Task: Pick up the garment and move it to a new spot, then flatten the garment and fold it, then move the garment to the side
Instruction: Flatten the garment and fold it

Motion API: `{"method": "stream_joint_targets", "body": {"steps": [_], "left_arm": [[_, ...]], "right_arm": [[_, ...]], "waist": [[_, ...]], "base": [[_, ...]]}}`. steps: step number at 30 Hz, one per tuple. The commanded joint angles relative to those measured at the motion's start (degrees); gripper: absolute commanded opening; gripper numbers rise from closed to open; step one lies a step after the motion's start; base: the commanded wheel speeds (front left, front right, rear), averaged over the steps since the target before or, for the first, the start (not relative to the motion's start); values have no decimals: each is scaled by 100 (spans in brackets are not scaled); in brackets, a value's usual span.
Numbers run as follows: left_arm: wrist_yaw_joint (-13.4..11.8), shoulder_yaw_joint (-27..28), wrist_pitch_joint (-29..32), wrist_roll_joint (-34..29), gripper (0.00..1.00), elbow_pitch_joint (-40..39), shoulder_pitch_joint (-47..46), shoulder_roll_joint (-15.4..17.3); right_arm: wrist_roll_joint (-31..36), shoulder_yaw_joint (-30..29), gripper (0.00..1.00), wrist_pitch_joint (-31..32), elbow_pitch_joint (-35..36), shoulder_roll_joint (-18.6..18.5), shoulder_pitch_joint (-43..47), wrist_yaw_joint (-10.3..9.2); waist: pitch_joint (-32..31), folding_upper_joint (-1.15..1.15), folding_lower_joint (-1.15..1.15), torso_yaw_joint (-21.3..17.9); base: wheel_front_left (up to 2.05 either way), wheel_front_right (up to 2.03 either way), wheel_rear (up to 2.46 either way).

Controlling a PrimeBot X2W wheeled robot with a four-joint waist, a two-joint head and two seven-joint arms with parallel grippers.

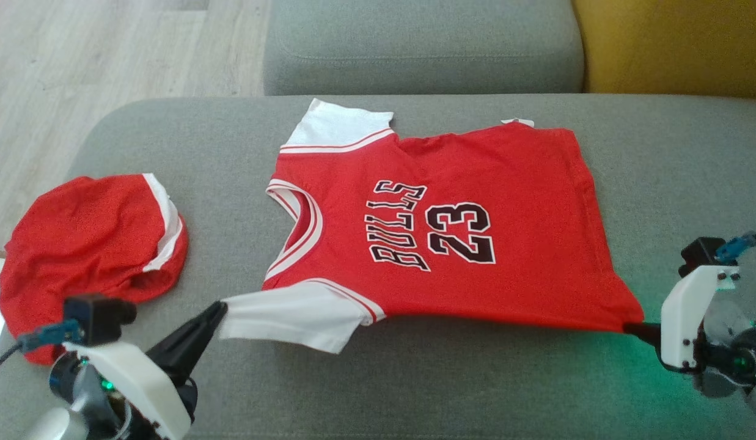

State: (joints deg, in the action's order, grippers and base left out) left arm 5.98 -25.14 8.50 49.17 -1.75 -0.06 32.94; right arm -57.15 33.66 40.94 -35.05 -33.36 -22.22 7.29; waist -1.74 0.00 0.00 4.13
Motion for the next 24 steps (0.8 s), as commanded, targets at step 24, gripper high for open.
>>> {"method": "stream_joint_targets", "body": {"steps": [24], "left_arm": [[111,-335,158,-768,0,1206,-2812,84]], "right_arm": [[1322,-1035,0,423,-219,513,-1661,20]], "waist": [[1394,0,0,-71]], "base": [[0,0,0]]}}
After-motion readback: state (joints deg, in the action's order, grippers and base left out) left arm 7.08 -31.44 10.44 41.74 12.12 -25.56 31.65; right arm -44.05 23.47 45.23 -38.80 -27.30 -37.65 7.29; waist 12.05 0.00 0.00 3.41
